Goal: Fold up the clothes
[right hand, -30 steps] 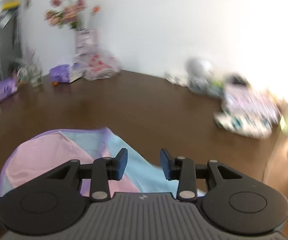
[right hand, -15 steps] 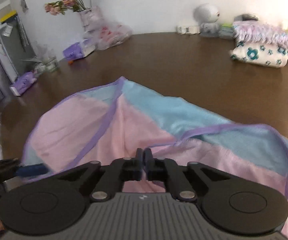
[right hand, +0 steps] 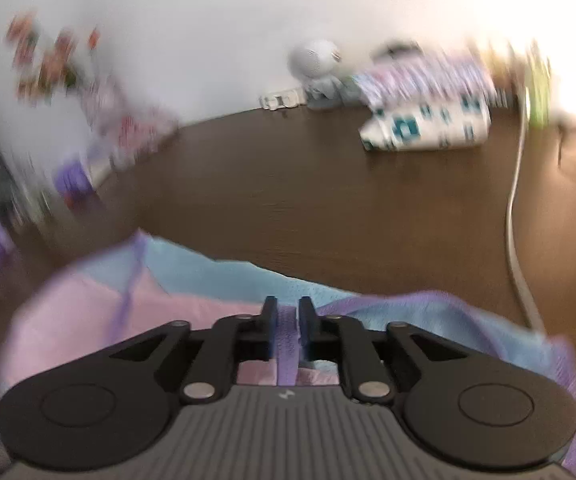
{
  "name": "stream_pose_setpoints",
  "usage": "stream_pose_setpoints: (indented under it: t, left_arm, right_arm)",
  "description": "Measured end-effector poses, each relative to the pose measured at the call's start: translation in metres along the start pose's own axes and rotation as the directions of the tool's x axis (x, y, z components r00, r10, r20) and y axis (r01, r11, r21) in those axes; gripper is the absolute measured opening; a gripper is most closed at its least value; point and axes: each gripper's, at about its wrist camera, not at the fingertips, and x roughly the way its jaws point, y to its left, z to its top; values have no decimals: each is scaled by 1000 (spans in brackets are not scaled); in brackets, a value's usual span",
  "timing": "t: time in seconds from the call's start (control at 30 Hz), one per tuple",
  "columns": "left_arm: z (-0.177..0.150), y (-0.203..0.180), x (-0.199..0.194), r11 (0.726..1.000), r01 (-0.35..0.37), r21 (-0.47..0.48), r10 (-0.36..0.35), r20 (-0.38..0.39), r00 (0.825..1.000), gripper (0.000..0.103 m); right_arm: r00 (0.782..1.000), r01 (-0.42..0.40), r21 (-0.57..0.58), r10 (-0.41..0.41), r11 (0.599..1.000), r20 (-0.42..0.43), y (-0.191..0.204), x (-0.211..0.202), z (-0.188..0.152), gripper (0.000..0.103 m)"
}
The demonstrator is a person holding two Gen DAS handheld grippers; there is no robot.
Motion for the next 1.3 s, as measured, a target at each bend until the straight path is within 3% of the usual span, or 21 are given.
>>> stream_pose_setpoints:
  t: [0.03, 0.1, 0.17, 0.2, 0.23, 0.37, 0.47, 0.5, 0.53, 0.6, 0.63, 0.7, 0.77, 0.83, 0.87, 0.93, 0.97, 1.07, 1.1, 1.2, 1.3]
  left_arm:
    - [0, 0, 0, 1000, 1, 1, -1, -1, 1000, 41]
    - [0, 0, 1, 1000, -1, 10, 1, -2, 1000, 41]
    - [0, -1, 1, 1000, -4, 13, 4, -4, 1000, 42]
    - [1, -2, 1, 1000, -5, 10, 5, -6, 1000, 41]
    - [2, -1, 2, 1000, -5, 2, 5, -10, 1000, 41]
    - [3, 2, 1, 1000, -11, -24, 10, -23, 1000, 34]
    - [3, 5, 1, 999, -7, -34, 6, -25, 1000, 34]
    - [3, 5, 1, 999, -8, -32, 7, -25, 1000, 34]
    - [3, 4, 1, 1000, -12, -28, 11, -25, 1000, 34]
    - [2, 2, 1, 1000, -18, -16, 18, -24, 1000, 34]
    - [3, 3, 1, 999, -21, -24, 20, -24, 1000, 34]
    - [4, 8, 2, 997, -8, -75, 6, -26, 1000, 20]
    - [8, 20, 3, 985, 57, -163, -64, -38, 997, 17]
    - [14, 23, 2, 981, 71, -182, -77, -30, 997, 17]
    - [17, 20, 3, 986, 52, -158, -57, -30, 998, 18]
    - [22, 14, 11, 993, 20, -118, -27, -58, 998, 22]
    - [23, 11, 16, 994, 14, -109, -23, -80, 996, 22]
    - [21, 2, 20, 999, 0, -51, -4, -88, 996, 20]
    - [20, 1, 19, 1000, -4, -31, 1, -88, 996, 5]
    - [17, 2, 15, 999, -42, -34, 39, -91, 995, 2]
    - [17, 8, 4, 994, -92, -61, 86, -88, 992, 1]
  right_arm:
    - [999, -31, 60, 32, 998, -6, -8, 0, 2, 27]
    - [997, -74, 108, 77, 991, -23, -16, 5, 2, 33]
    - [992, -118, 114, 123, 986, -39, -16, 13, -1, 22]
    - [990, -129, 104, 133, 986, -34, -14, 17, -3, 4]
    - [992, -125, 85, 125, 988, 4, -13, 16, -5, 5]
    - [989, 64, -60, -56, 996, 135, -7, 5, -9, 5]
    - [989, 21, -38, -16, 999, 146, -11, -2, -7, 23]
    - [988, -12, -17, 15, 1000, 155, -15, -6, -7, 42]
    - [986, -44, 5, 43, 999, 163, -20, -10, -6, 47]
    - [989, -55, 78, 43, 995, 139, -33, -14, -3, 44]
    - [991, -71, 110, 57, 991, 119, -40, -12, -4, 31]
    - [993, -98, 169, 86, 981, 81, -53, -9, -6, 7]
    - [997, -45, 131, 36, 990, 68, -46, -10, -8, 8]
    - [993, 45, -6, -44, 999, 109, -19, -32, -12, 10]
    - [990, 48, -80, -37, 996, 134, -4, -47, -17, 12]
    - [992, -9, -209, 34, 978, 120, 23, -74, -32, 35]
    - [995, -29, -246, 52, 969, 88, 30, -82, -44, 38]
    - [996, -81, -318, 87, 945, 6, 42, -99, -81, 37]
    - [996, -93, -317, 94, 944, -12, 43, -101, -93, 33]
    - [991, -134, -276, 127, 952, -44, 39, -99, -117, 25]
    - [991, -130, -275, 129, 953, -23, 38, -98, -127, 6]
